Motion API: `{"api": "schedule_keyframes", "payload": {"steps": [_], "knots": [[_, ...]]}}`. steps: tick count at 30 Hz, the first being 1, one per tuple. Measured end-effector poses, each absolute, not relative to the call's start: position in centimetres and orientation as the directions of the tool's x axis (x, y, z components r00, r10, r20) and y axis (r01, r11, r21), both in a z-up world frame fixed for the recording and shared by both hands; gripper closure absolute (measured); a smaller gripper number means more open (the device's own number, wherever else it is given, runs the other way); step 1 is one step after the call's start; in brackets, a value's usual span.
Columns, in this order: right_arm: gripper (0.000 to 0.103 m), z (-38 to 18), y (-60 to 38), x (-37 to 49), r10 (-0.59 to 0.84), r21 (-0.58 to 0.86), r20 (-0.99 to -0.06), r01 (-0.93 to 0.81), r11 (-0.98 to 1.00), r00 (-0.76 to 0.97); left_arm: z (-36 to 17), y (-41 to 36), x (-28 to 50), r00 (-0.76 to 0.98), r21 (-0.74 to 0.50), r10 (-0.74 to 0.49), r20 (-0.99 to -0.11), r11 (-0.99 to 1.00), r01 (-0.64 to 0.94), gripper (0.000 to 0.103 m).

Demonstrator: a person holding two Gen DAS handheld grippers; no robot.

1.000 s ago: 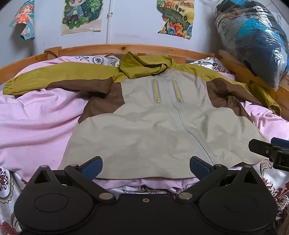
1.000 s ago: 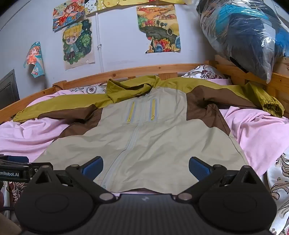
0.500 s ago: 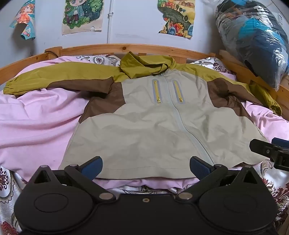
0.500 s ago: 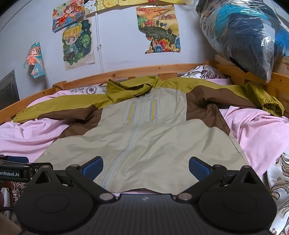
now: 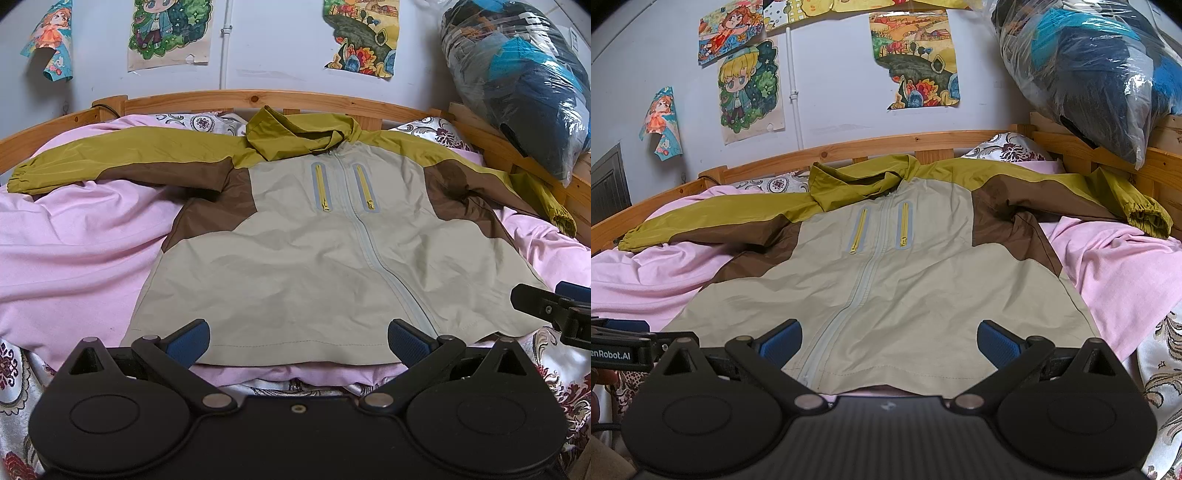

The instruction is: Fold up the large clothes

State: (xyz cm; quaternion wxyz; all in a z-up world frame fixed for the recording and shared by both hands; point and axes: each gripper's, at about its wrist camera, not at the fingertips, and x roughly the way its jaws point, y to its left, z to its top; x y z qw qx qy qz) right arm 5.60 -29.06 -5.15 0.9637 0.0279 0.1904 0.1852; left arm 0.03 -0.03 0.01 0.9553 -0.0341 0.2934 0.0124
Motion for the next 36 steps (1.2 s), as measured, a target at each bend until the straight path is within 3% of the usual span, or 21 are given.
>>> {"api": "schedule_keyframes", "payload": {"steps": [36], "knots": [[0.000, -5.21, -29.11, 5.35, 0.369, 0.129, -0.354, -0.346, 0.929, 0.859, -0.05, 0.60, -0.01, 0.827, -0.058, 0.004, -0.562, 0.997, -0.044, 0.001]]}}
